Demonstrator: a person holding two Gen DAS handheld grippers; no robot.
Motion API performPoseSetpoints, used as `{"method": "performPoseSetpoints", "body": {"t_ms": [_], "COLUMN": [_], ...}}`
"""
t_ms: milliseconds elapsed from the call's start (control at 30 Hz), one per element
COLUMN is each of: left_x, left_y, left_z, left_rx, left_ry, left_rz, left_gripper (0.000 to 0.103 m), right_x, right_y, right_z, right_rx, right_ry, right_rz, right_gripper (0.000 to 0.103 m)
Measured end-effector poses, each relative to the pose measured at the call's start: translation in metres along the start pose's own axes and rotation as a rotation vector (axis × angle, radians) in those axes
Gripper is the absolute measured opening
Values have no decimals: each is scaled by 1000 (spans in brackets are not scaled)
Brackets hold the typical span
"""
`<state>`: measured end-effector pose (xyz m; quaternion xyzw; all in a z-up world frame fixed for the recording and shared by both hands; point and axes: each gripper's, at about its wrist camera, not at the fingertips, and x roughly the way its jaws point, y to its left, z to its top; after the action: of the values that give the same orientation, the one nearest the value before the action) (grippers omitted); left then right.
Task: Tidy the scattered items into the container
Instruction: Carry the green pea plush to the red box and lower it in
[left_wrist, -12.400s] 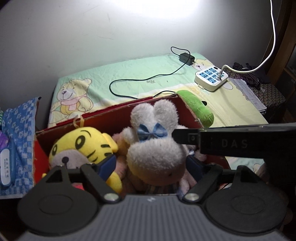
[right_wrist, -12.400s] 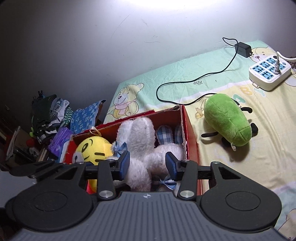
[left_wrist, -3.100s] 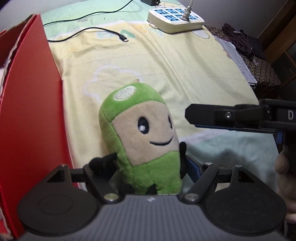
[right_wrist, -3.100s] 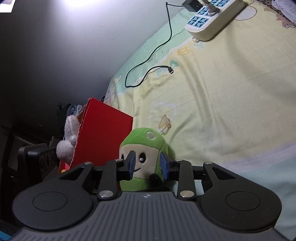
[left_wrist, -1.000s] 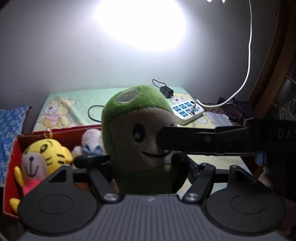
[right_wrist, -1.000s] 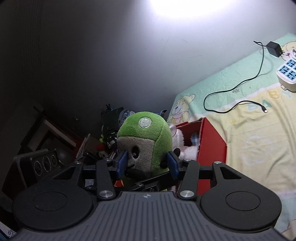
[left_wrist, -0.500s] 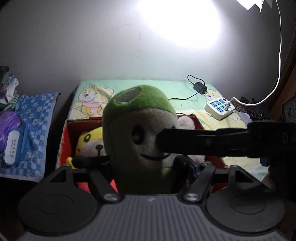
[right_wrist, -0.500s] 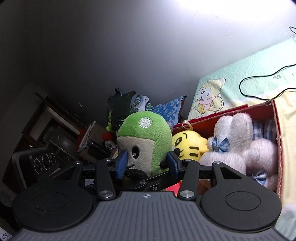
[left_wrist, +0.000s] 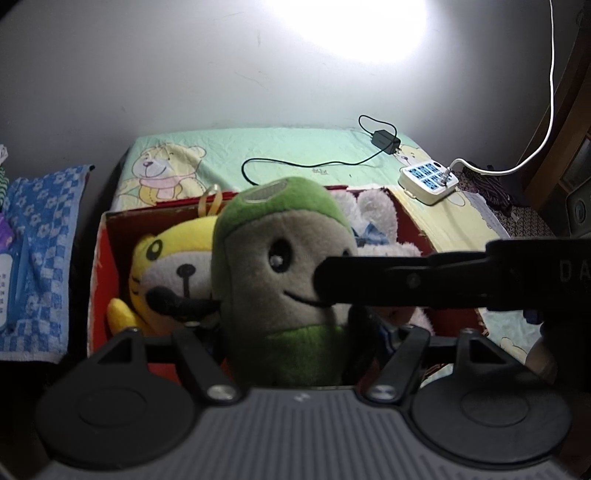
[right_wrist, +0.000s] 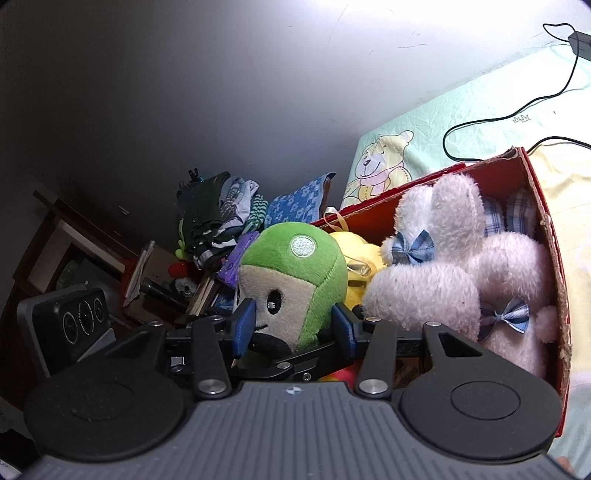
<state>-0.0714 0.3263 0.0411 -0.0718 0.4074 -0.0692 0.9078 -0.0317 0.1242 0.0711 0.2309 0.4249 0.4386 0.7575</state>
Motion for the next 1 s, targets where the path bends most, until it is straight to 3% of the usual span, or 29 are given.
{"method": "performPoseSetpoints", "body": {"t_ms": [267,467,800,1000], "left_x": [28,40,29,11], "left_y": [-9,-5,4,6], "left_z": [2,-4,-2,-2], "left_rx": [1,-11,-37,-22], "left_ry": [51,84,101,75], "left_rz": [-23,-16,-20,28], "left_gripper": [76,78,77,82], "right_x": [-4,5,12,16], "right_y": [-11,-10,-11,-6], "right_z": [4,4,2,-2], "right_rx": [-21,-91,-109,-129], "right_ry": [-1,50,47,33], "right_rz": [-87,-135,-117,-124], "right_gripper": [47,45,45,46]}}
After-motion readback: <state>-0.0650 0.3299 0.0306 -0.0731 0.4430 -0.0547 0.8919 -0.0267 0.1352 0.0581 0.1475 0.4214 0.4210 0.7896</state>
